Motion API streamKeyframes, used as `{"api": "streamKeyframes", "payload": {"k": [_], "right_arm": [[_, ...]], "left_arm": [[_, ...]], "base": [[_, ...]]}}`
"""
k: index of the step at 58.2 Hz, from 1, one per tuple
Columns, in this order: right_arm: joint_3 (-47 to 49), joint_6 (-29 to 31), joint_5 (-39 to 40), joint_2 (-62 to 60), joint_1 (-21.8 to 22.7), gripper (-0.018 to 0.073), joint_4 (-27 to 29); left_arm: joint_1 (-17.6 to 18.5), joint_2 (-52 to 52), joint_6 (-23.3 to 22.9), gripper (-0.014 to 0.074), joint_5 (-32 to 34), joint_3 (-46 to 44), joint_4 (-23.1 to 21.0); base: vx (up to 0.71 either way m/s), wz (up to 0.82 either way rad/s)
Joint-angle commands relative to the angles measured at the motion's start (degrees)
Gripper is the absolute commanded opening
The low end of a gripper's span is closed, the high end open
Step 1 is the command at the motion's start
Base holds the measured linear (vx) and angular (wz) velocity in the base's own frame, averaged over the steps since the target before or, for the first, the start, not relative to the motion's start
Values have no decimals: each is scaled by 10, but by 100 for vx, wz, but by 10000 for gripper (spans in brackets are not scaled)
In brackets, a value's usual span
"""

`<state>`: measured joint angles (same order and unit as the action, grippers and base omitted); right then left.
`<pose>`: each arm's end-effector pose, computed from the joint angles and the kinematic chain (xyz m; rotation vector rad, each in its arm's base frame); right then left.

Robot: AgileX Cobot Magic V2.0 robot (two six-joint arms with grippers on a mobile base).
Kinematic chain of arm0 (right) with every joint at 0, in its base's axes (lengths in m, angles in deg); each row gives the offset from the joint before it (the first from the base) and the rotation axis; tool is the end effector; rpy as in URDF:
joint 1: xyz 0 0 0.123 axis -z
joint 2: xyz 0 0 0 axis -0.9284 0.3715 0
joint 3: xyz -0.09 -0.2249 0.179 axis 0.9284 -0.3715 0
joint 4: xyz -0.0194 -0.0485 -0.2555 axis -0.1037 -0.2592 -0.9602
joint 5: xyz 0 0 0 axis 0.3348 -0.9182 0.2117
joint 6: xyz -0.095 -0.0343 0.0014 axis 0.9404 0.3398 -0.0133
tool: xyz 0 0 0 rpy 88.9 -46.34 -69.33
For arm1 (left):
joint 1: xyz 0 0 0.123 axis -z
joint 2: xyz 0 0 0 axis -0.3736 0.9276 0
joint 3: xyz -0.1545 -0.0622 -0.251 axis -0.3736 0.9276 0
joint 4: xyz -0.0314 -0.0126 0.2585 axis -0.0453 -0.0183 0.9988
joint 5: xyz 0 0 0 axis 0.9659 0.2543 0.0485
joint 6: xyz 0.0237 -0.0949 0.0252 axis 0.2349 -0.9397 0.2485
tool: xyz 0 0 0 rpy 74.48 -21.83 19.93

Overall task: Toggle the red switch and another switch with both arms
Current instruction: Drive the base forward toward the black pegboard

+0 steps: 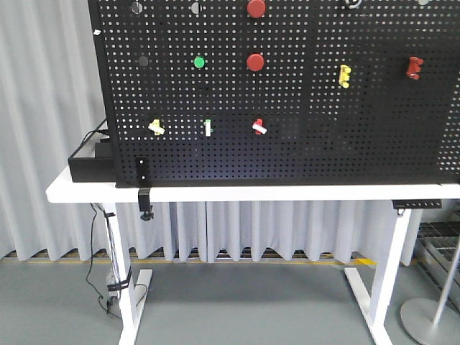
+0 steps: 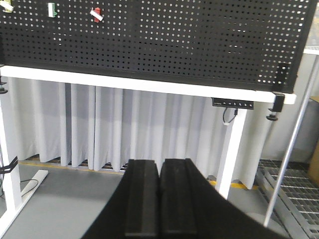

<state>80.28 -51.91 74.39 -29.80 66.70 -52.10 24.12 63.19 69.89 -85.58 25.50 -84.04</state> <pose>0.0597 0.0011 0.1934 -0.1112 1.5986 -0.0751 0.0589 -0.0025 0.1871 0.0114 1.6797 -0.0531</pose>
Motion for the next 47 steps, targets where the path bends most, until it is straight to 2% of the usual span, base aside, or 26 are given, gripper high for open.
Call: {"api": "streamKeyframes", "payload": {"k": [1,47], "right_arm": [[-3,-1,48,5,3,-6,-2],[-3,-1,48,5,3,-6,-2]], "left_arm": [[2,-5,-5,2,46,12,0],[2,-5,-5,2,46,12,0]], "base": [[26,3],[30,0]]}}
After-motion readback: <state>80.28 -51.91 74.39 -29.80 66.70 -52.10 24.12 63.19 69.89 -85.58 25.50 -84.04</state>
